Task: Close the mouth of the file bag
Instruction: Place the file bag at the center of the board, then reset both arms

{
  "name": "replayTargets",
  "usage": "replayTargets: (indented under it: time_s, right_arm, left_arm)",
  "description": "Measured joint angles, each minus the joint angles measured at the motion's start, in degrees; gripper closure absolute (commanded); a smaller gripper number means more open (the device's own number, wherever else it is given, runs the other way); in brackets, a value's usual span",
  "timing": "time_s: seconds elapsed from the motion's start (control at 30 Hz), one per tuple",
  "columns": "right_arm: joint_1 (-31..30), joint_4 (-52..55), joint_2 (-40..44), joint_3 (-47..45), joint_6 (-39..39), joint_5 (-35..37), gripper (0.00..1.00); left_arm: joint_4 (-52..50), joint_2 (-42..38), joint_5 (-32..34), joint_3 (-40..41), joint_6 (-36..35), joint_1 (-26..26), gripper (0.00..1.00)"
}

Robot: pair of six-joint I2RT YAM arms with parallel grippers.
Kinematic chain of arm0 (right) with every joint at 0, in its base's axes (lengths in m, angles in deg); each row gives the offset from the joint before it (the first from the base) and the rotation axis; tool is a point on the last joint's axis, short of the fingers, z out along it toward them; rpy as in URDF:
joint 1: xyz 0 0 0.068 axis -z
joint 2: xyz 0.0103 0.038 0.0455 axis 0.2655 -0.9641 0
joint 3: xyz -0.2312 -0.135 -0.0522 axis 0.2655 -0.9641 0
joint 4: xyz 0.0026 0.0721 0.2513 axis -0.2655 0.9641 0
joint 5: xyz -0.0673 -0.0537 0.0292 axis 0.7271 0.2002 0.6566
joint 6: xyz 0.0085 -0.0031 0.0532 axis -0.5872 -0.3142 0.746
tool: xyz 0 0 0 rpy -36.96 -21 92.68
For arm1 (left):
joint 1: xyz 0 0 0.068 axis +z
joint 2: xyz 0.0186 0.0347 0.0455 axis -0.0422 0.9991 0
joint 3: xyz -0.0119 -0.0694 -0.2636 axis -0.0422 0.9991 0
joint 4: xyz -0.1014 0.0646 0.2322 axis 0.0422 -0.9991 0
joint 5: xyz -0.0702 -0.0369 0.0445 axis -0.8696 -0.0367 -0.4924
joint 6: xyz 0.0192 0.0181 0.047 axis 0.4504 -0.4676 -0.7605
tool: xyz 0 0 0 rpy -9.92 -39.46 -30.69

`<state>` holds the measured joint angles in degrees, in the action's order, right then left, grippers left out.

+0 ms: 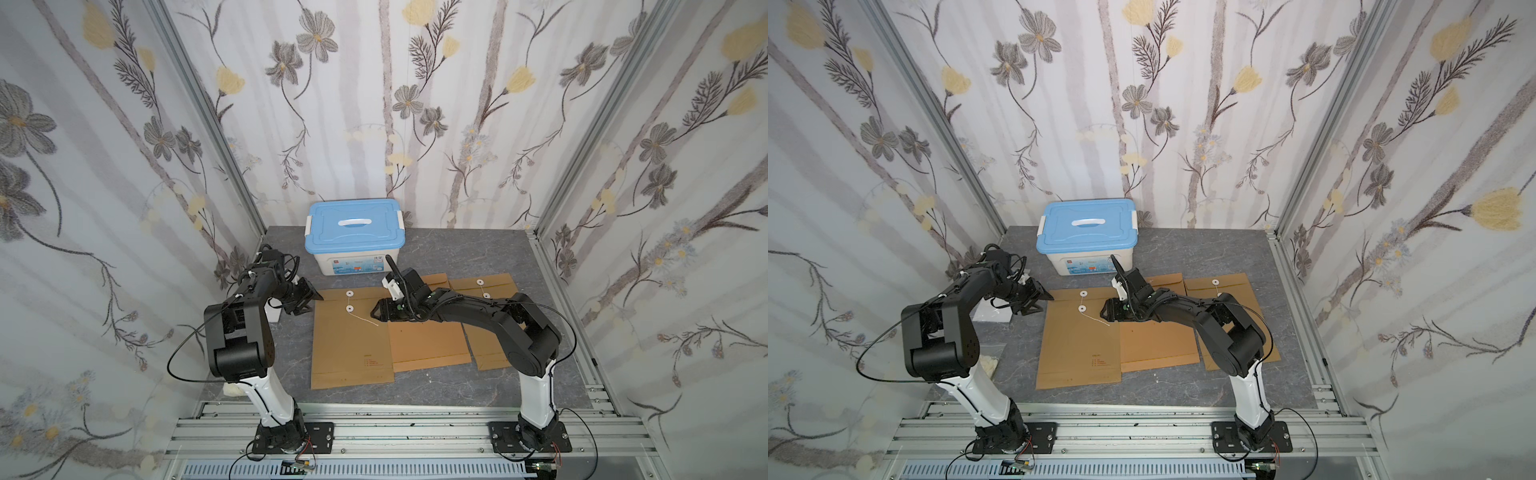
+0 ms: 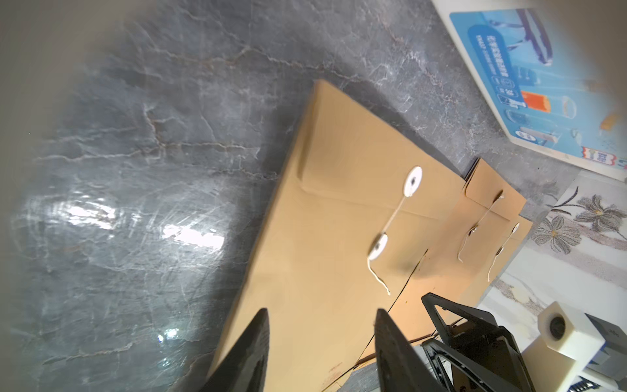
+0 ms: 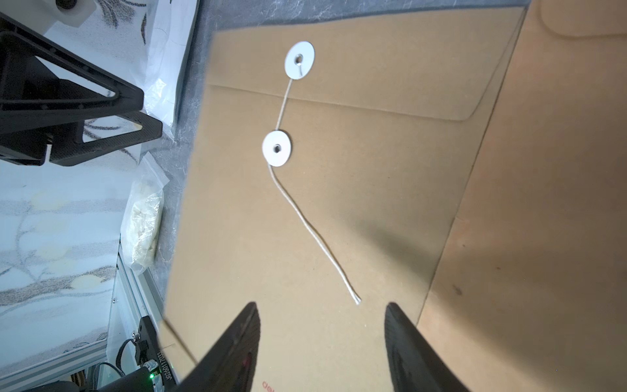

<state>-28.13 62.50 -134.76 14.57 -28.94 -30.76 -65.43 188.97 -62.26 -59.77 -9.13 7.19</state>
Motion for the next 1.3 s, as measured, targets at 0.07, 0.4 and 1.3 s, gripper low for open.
replayTargets:
  time_s: [0.07, 0.4, 1.3]
  right_arm:
    - [-0.02, 0.04, -0.11, 0.26, -0.02, 0.0, 0.4]
    - [0.0, -0.35, 1.81, -1.75, -0.5, 1.46, 0.25]
    - [22.64, -15.58, 52.0, -41.16, -28.17, 29.57, 0.0]
  left_arm:
    - [0.04, 0.02, -0.04, -0.09, 0.0, -0.02, 0.41]
    - [2.05, -5.95, 1.6, 2.45, 1.66, -0.15, 0.0]
    - [62.38, -26.67, 59.74, 40.13, -7.72, -20.65, 0.0]
